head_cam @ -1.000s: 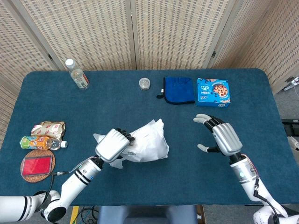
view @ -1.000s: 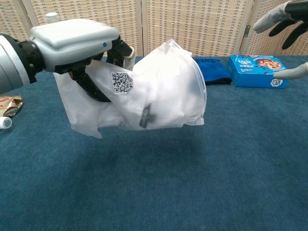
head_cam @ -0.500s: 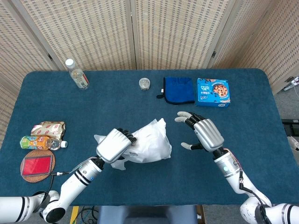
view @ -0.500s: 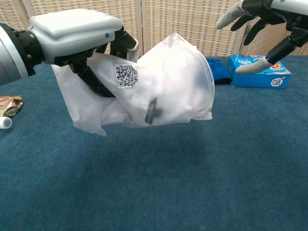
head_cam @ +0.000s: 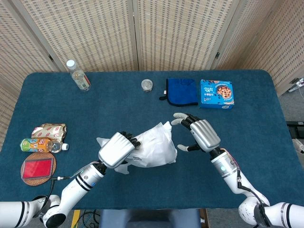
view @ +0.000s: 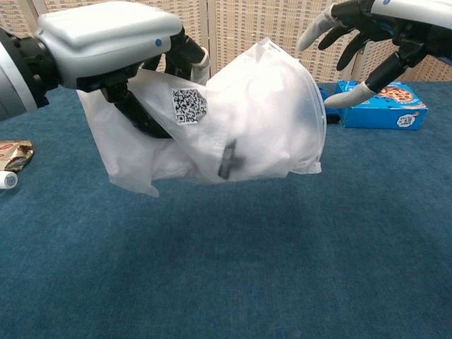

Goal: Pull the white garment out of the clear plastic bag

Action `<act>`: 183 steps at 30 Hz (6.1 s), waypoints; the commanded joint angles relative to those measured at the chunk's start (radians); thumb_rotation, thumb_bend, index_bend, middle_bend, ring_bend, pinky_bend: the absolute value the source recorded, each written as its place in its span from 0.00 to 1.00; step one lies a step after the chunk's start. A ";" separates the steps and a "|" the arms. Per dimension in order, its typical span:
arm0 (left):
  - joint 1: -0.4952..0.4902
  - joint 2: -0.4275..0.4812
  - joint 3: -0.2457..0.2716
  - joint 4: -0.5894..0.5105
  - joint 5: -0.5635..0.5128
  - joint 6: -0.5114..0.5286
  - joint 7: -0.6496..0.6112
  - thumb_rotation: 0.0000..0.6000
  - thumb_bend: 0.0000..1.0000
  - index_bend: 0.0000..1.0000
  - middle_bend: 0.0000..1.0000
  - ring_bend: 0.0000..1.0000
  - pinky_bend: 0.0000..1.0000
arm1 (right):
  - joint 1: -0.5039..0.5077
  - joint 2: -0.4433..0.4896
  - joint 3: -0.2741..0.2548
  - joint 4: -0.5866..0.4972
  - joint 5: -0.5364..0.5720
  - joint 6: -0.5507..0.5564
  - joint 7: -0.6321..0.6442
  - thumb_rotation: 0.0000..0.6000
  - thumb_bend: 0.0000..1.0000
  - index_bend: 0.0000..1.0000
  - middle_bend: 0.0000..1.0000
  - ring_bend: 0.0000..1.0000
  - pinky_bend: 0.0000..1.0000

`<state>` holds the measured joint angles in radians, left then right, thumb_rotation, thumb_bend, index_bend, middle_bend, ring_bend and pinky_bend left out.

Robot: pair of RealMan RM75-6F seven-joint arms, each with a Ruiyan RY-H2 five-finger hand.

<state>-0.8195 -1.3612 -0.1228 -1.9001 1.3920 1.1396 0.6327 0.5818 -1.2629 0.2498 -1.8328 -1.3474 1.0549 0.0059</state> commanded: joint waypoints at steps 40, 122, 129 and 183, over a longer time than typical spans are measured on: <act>0.021 0.008 -0.029 -0.025 0.016 -0.017 -0.020 1.00 0.29 0.54 0.64 0.54 0.63 | 0.074 -0.028 -0.002 0.002 0.080 -0.040 0.012 1.00 0.28 0.44 0.19 0.17 0.34; 0.039 -0.029 0.024 -0.019 -0.160 -0.082 0.086 1.00 0.13 0.24 0.41 0.38 0.54 | 0.069 -0.215 -0.045 0.188 0.111 0.013 -0.058 1.00 0.60 0.87 0.30 0.18 0.34; 0.039 -0.031 0.036 -0.046 -0.234 -0.065 0.164 1.00 0.09 0.19 0.35 0.35 0.53 | 0.072 -0.223 -0.044 0.212 0.118 -0.004 -0.054 1.00 0.61 0.87 0.30 0.18 0.34; 0.109 -0.089 0.129 0.184 0.248 -0.037 -0.006 1.00 0.09 0.36 1.00 1.00 1.00 | 0.221 -0.311 0.049 0.461 0.244 -0.149 -0.062 1.00 0.62 0.87 0.30 0.18 0.34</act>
<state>-0.7054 -1.4445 0.0082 -1.7218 1.6371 1.1097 0.6294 0.8027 -1.5737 0.2990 -1.3723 -1.1030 0.9061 -0.0565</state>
